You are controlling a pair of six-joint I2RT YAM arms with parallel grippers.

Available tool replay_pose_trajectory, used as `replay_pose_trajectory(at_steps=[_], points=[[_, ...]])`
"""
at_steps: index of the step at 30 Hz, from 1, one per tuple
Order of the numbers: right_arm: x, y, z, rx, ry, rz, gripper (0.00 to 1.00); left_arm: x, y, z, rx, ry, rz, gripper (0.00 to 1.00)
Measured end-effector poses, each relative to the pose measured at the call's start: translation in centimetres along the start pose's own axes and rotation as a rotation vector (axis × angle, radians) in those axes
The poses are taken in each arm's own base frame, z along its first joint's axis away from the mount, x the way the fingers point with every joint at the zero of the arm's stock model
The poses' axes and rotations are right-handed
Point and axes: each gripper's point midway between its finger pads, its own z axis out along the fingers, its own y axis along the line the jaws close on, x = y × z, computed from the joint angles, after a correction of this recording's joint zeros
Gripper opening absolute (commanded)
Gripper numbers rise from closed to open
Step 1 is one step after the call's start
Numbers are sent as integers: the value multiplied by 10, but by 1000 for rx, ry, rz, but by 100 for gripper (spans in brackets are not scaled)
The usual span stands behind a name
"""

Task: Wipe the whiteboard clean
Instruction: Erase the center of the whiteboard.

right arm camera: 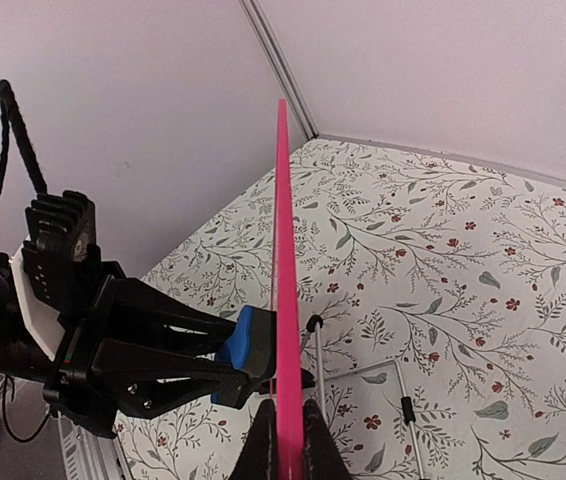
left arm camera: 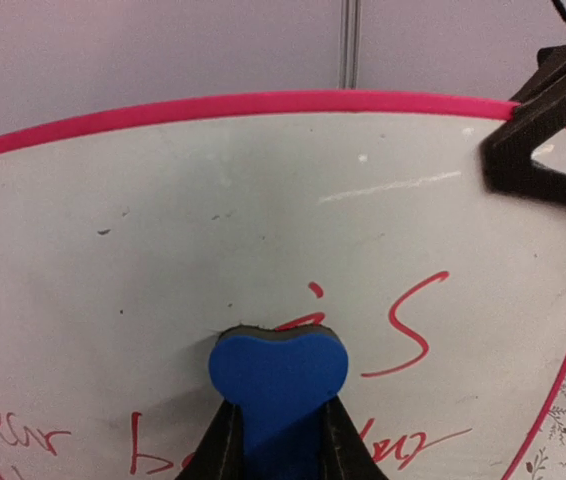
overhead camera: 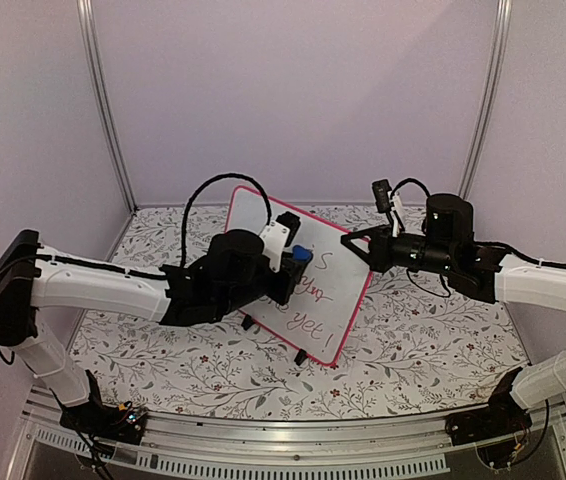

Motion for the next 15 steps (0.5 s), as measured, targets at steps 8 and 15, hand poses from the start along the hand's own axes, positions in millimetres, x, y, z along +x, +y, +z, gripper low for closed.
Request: replay_pose_trajectory(at_steps=[8, 15], points=[[0, 0, 0, -3, 1, -2, 0, -23, -5, 3, 7, -37, 21, 16], [0, 2, 0, -12, 2, -10, 0, -35, -6, 2, 12, -60, 27, 16]])
